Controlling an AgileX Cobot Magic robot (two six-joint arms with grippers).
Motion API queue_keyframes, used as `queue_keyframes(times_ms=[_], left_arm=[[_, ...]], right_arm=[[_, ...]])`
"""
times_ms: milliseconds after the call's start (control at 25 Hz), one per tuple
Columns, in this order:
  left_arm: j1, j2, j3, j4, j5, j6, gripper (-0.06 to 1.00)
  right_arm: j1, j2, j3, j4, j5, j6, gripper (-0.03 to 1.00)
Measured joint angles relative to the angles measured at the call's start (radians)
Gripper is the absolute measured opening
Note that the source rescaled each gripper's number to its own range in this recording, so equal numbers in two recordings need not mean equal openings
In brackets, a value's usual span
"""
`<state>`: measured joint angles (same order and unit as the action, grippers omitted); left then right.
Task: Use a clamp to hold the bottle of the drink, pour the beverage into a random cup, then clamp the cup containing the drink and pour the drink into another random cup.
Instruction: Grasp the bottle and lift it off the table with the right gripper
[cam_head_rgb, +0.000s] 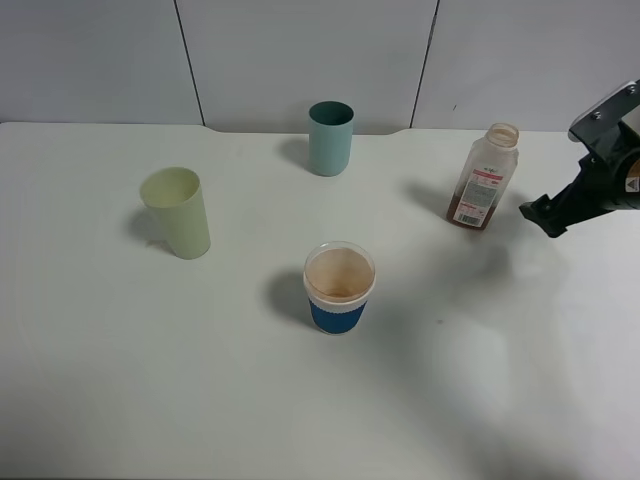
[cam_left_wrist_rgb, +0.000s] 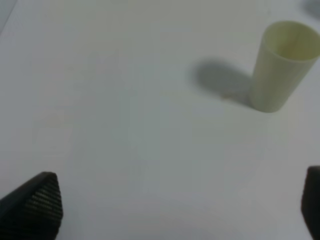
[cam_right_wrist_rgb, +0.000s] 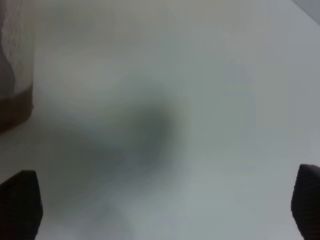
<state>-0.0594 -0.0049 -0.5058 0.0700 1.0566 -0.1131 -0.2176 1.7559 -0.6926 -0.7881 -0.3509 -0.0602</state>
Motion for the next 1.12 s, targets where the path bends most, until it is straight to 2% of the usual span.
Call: queue_keyframes(times_ms=[160,560,840,1120], left_arm=[[0.000,0.000,0.000,0.000,0.000,0.000,0.89],[0.000,0.000,0.000,0.000,0.000,0.000,0.89],[0.000,0.000,0.000,0.000,0.000,0.000,0.89],[0.000,0.000,0.000,0.000,0.000,0.000,0.89]], right_arm=[[0.009,0.000,0.000,-0.027,0.022,0.060,1.00],[0.052,0.000,0.000,-0.198,0.035,0.088,1.00],[0.080,0.000,0.000,-0.290,0.025,0.196,1.00],[0.081,0.016,0.000,-0.311,-0.023,0.250,1.00]])
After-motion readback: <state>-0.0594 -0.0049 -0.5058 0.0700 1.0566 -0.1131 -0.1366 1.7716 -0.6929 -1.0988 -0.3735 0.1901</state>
